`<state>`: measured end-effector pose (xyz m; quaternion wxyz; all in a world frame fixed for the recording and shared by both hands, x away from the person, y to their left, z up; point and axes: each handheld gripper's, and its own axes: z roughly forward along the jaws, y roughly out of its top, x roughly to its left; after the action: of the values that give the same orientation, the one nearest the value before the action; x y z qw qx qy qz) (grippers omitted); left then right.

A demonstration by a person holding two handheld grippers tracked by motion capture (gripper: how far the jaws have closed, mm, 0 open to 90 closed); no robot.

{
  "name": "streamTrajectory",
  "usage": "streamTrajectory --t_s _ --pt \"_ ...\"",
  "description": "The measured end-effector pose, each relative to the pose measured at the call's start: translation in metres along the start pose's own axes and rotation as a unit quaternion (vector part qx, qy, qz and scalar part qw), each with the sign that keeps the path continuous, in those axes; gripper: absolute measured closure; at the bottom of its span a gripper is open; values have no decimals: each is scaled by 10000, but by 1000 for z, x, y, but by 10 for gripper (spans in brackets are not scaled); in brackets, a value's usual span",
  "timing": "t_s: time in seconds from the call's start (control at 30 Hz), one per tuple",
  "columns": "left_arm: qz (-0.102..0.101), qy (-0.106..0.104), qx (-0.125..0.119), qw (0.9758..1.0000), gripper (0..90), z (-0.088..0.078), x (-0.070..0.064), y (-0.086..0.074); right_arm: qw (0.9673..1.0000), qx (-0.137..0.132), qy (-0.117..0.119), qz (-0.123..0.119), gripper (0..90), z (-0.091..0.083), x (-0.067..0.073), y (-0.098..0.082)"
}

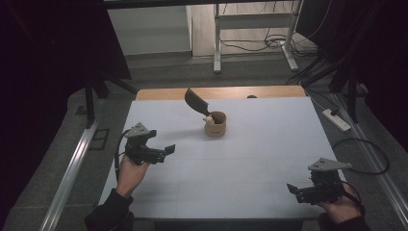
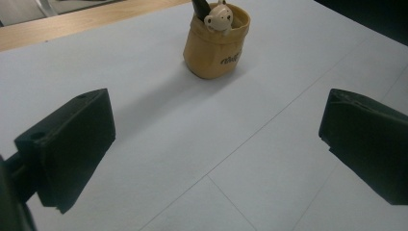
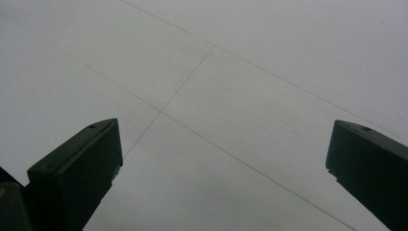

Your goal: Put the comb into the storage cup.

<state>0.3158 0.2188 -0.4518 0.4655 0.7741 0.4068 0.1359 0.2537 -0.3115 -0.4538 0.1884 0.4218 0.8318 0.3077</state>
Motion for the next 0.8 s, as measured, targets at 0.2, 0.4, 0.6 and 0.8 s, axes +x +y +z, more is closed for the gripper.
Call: streamTrajectory --t_s 0.2,0.4,0.6,0.8 --pt "-34 3 11 10000 0 -4 -1 -4 10000 5 -10 -7 0 0 0 0" --pt "-49 18 19 10000 0 -8 -3 -8 10000 10 -16 -10 0 0 0 0" --pt "-14 64 75 10000 0 -10 -5 -10 10000 9 -20 -11 0 0 0 0" --pt "-54 98 88 9999 0 -15 -6 -15 10000 7 -23 -16 0 0 0 0"
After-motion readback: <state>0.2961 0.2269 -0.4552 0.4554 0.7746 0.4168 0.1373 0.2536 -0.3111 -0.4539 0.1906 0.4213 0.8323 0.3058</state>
